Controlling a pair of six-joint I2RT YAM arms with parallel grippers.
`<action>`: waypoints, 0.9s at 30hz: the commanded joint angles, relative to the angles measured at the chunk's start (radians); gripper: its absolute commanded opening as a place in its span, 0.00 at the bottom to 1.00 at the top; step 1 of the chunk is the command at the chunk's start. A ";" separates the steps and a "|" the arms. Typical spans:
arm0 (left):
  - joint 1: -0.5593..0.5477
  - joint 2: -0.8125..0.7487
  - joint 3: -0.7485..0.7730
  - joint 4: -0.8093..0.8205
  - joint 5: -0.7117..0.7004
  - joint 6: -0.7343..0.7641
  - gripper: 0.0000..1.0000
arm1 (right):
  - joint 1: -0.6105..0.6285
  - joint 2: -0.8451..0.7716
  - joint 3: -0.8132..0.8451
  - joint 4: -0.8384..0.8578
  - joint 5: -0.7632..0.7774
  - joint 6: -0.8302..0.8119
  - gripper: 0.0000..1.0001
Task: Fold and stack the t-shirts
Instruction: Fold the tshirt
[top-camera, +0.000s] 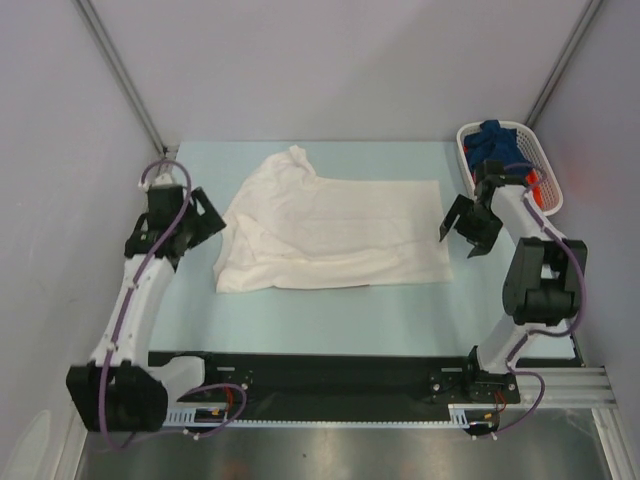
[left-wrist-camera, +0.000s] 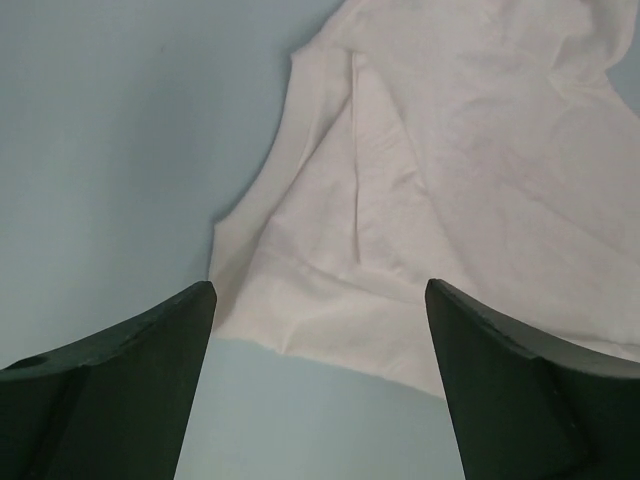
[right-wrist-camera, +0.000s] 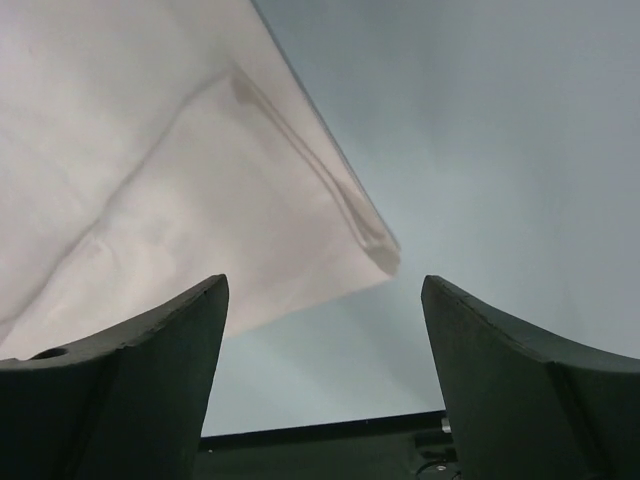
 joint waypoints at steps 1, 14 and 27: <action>0.042 -0.108 -0.176 -0.029 0.154 -0.152 0.91 | -0.009 -0.162 -0.179 0.003 -0.082 0.010 0.84; 0.173 -0.128 -0.393 0.011 0.218 -0.327 0.90 | -0.165 -0.274 -0.511 0.270 -0.303 0.114 0.63; 0.259 -0.059 -0.464 0.051 0.293 -0.372 0.66 | -0.183 -0.245 -0.501 0.342 -0.331 0.119 0.64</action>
